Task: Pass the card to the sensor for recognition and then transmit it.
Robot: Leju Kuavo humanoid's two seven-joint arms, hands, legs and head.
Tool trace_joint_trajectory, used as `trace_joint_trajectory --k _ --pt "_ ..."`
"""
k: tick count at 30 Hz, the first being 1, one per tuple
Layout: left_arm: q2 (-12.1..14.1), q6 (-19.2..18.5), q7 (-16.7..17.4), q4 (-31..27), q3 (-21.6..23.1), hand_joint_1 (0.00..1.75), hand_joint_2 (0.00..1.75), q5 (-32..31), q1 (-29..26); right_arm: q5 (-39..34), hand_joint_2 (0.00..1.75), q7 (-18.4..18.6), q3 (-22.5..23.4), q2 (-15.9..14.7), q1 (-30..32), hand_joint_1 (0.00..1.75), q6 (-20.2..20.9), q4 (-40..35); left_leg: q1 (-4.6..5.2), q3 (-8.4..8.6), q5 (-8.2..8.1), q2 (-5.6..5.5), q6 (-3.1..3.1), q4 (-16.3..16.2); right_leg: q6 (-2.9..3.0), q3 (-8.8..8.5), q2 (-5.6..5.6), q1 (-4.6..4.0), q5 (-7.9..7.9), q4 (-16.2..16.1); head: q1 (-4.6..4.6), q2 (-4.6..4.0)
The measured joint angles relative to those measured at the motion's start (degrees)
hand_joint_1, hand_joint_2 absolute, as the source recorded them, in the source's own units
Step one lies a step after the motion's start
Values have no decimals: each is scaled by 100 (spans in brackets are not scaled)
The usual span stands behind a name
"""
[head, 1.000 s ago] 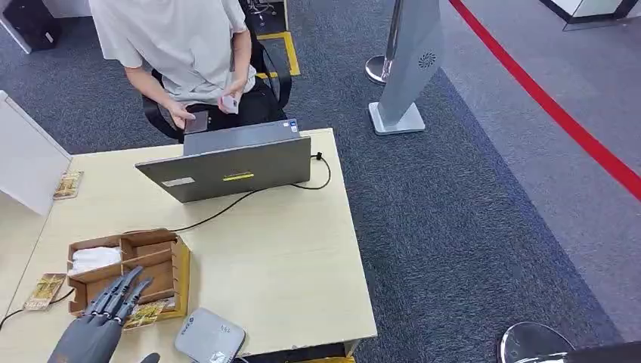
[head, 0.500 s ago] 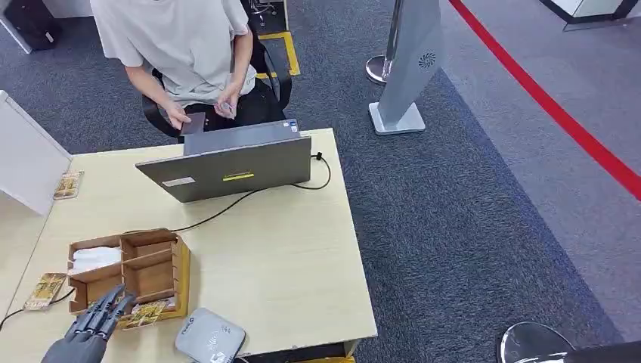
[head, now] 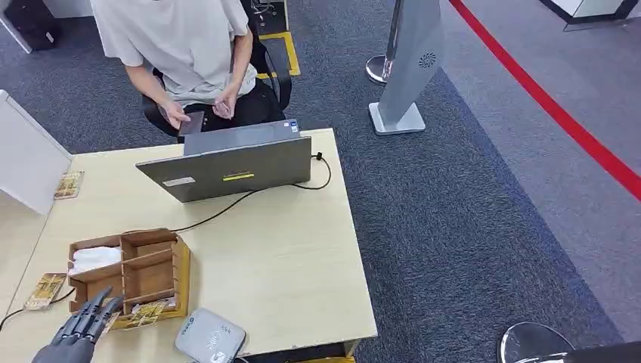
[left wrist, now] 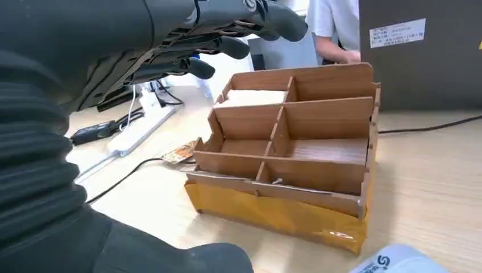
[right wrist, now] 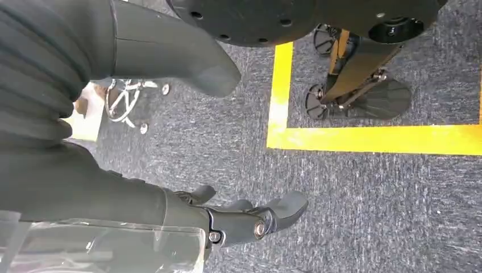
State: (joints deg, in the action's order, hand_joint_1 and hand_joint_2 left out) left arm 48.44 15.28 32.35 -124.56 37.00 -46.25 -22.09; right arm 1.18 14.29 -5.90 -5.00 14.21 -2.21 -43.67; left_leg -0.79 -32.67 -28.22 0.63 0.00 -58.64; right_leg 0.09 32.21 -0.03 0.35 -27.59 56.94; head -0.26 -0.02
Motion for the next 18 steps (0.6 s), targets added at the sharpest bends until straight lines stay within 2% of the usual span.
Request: trace_joint_trajectory --k 11,14,18 --pt "203 218 493 -48 116 0 175 229 -171 432 175 11 411 146 18 0 196 -31 0 0 0 -1 0 0 0 0 -1 0 -1 0 0 0" --pt "216 291 660 -46 194 0 175 273 -180 544 175 15 500 177 16 0 247 -31 0 0 0 -1 0 0 0 -1 -1 0 -1 0 -2 0" --pt "186 334 719 -22 243 0 175 132 -182 664 175 46 618 234 16 0 306 -41 0 -1 0 -1 0 0 0 -2 -1 0 -1 0 0 0"
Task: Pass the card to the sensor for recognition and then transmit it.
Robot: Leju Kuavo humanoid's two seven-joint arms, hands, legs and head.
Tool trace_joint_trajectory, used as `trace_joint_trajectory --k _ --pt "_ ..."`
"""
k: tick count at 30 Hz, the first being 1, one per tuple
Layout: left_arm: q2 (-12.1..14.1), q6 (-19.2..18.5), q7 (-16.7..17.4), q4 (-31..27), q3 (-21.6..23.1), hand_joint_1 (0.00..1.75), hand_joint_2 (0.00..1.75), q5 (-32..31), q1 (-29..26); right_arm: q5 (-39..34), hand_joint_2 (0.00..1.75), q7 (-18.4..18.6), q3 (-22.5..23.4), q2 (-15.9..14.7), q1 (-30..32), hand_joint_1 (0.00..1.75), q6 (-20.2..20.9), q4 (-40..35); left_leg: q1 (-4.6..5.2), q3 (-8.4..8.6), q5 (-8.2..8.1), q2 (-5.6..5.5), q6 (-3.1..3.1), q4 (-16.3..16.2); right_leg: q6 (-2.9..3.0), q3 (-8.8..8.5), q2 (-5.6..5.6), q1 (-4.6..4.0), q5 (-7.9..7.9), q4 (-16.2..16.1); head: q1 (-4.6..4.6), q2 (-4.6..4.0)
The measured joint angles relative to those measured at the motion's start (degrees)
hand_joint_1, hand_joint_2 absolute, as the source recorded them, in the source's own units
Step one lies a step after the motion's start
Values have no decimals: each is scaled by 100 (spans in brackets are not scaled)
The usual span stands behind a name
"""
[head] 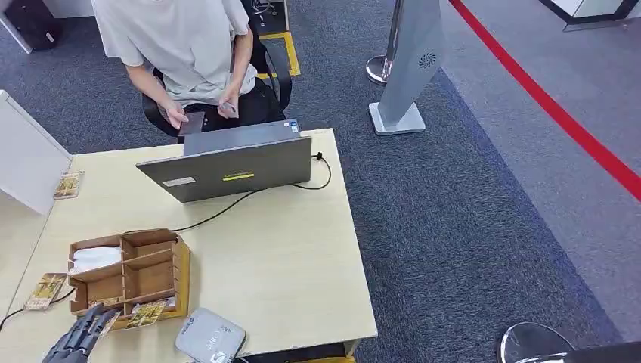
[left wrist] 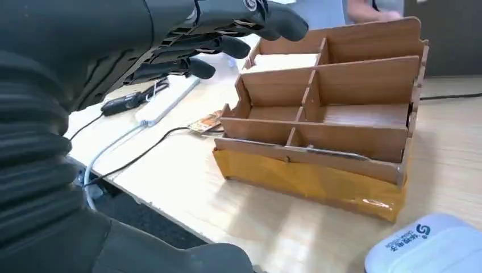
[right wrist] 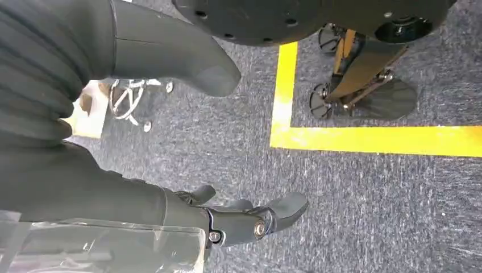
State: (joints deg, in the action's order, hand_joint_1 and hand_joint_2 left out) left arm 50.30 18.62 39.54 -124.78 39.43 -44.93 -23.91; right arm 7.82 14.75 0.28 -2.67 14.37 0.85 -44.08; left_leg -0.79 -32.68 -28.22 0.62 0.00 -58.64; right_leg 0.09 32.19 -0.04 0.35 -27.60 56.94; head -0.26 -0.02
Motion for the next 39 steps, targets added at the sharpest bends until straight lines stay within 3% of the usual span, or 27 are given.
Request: trace_joint_trajectory --k 6,11,14,20,30,39 --pt "-456 113 4 148 -66 0 175 -1147 11 169 175 -11 219 120 13 0 75 -39 1 1 0 0 0 0 0 0 0 0 0 -1 -2 0" --pt "-877 741 -90 387 -155 0 175 -1837 88 219 175 -116 335 195 33 0 116 -46 2 2 0 0 0 0 0 0 0 0 0 -1 -2 0" --pt "-1096 966 -238 573 -175 0 175 -1918 132 221 175 -177 374 219 31 0 112 -31 1 2 0 0 0 0 -1 0 0 0 0 -1 -2 0" --pt "-1310 877 -299 758 -175 0 175 -1839 192 221 175 -214 424 243 28 0 120 -11 0 2 0 0 0 0 0 0 0 0 0 -1 -2 0" --pt "-1472 831 -197 964 -175 0 175 -1730 203 221 175 -216 512 265 30 0 149 -7 0 2 0 0 0 0 0 1 0 0 0 -1 -2 0" --pt "-1611 1264 -79 1253 -175 0 175 -1867 203 219 175 -251 516 265 32 0 127 -2 1 2 0 0 0 0 -1 1 0 0 0 -1 -2 0"
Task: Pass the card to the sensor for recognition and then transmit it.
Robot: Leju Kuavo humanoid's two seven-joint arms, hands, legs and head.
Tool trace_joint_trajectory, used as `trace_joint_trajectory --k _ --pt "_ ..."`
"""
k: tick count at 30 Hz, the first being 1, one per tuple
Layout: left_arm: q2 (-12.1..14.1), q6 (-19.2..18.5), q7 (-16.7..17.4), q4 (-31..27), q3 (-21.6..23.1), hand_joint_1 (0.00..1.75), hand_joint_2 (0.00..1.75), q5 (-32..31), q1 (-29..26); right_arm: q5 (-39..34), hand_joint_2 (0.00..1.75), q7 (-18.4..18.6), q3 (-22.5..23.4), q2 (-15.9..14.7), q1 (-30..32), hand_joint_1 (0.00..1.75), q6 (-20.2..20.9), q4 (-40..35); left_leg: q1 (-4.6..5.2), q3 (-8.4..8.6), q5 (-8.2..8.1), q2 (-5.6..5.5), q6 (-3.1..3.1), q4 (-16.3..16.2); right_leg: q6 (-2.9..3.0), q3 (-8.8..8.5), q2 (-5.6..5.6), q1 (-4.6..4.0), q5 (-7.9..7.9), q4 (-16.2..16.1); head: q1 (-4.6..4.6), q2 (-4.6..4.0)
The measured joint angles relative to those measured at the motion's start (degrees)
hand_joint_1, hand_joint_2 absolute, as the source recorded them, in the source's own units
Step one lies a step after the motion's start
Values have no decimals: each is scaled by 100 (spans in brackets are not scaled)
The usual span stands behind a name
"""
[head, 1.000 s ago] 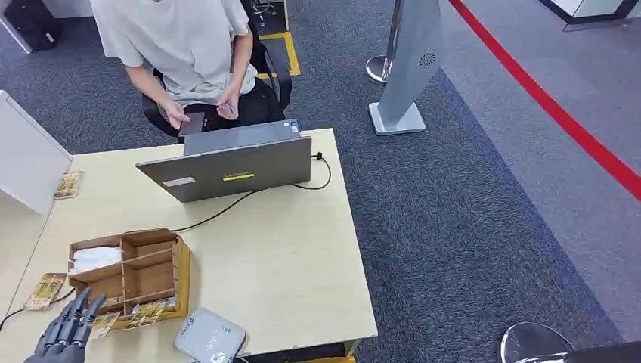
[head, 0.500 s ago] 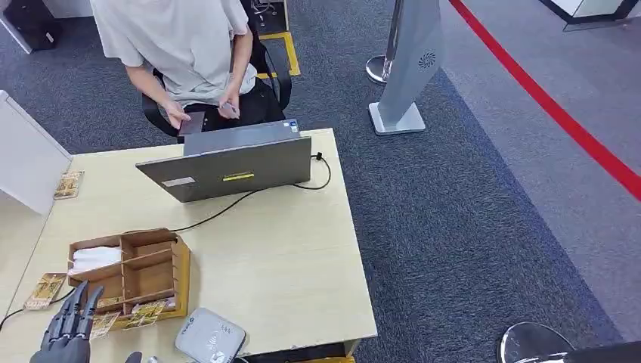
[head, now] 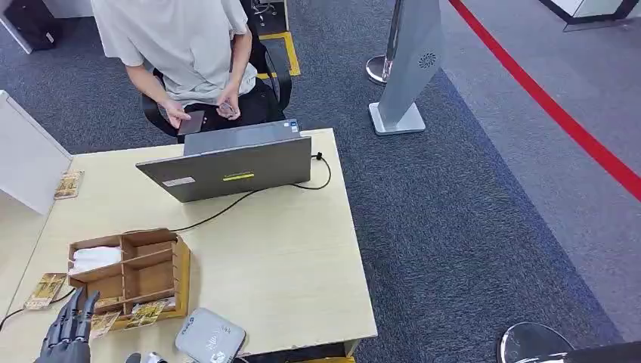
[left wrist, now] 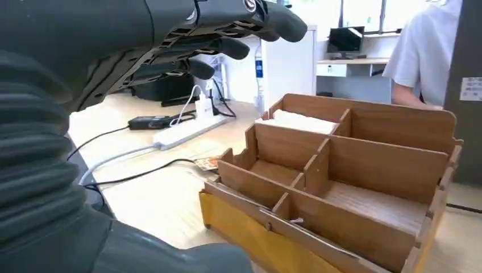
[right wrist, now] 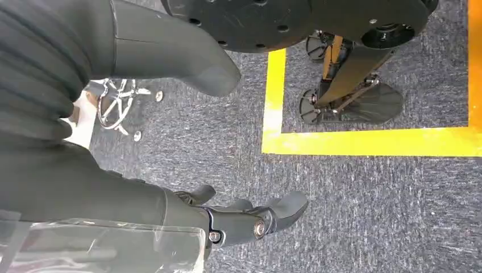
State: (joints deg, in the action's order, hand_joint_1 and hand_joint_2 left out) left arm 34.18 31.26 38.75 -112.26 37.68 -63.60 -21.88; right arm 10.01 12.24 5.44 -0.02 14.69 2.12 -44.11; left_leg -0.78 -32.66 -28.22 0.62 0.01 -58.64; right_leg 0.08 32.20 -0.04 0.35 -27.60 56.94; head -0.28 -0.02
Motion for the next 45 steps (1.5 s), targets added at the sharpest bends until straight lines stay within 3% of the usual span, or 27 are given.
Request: trace_joint_trajectory --k 22,45 --pt "-330 317 -15 608 -164 0 175 107 43 -18 175 -63 0 0 -13 0 -70 83 0 0 0 0 0 0 0 0 0 0 0 0 0 0" --pt "-743 371 -818 1370 -625 0 175 129 231 -267 175 -212 -166 -9 -179 0 -212 369 0 0 0 0 0 0 0 0 0 0 0 0 0 0"
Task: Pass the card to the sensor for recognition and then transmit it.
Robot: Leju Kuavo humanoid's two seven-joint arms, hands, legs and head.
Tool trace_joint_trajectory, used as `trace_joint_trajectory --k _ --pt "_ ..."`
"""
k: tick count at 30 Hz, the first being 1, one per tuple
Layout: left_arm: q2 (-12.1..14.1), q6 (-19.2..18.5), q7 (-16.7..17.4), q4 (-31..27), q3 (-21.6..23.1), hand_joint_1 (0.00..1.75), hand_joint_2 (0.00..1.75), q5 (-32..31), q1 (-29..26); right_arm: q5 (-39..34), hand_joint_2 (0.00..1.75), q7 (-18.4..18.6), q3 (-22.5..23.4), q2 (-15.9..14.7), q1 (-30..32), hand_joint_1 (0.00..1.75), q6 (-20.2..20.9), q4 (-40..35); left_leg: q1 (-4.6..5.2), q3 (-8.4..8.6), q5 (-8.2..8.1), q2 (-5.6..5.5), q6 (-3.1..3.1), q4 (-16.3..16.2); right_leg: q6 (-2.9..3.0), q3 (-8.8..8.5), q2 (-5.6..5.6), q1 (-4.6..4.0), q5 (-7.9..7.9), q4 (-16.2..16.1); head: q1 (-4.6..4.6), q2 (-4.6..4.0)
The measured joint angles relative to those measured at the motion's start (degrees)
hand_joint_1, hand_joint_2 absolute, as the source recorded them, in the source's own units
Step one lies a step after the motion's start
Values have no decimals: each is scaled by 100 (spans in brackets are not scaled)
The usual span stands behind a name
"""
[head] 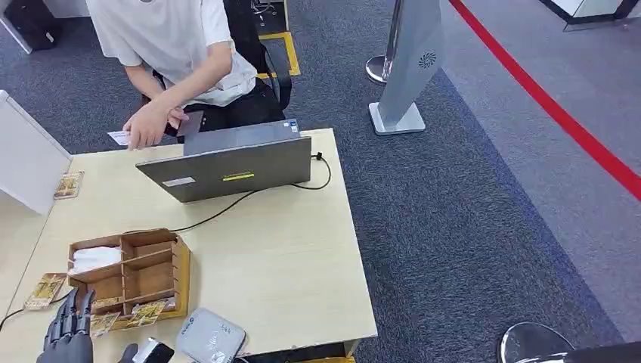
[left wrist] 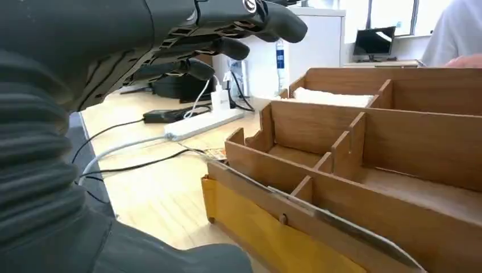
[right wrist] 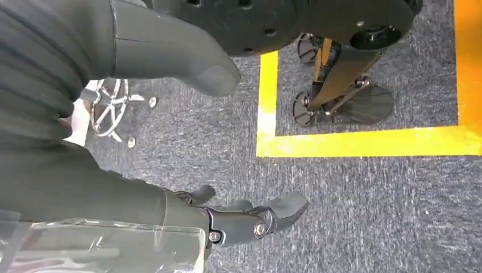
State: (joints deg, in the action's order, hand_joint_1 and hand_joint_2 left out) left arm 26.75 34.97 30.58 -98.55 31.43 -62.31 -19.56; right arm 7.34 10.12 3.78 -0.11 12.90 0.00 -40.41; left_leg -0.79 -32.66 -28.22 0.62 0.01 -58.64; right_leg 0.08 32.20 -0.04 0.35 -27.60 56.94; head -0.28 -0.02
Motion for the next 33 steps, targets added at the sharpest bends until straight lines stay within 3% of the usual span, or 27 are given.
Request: trace_joint_trajectory --k 17,33 --pt "-240 -42 -548 157 -100 0 175 -168 265 -393 175 -39 -450 -94 -92 0 -112 133 0 1 0 0 0 0 0 0 0 0 1 0 0 0" --pt "-313 -579 -463 175 -133 0 175 101 282 -1023 175 50 -1112 -304 -121 0 -352 168 0 1 0 0 0 0 0 0 0 0 0 0 0 0"
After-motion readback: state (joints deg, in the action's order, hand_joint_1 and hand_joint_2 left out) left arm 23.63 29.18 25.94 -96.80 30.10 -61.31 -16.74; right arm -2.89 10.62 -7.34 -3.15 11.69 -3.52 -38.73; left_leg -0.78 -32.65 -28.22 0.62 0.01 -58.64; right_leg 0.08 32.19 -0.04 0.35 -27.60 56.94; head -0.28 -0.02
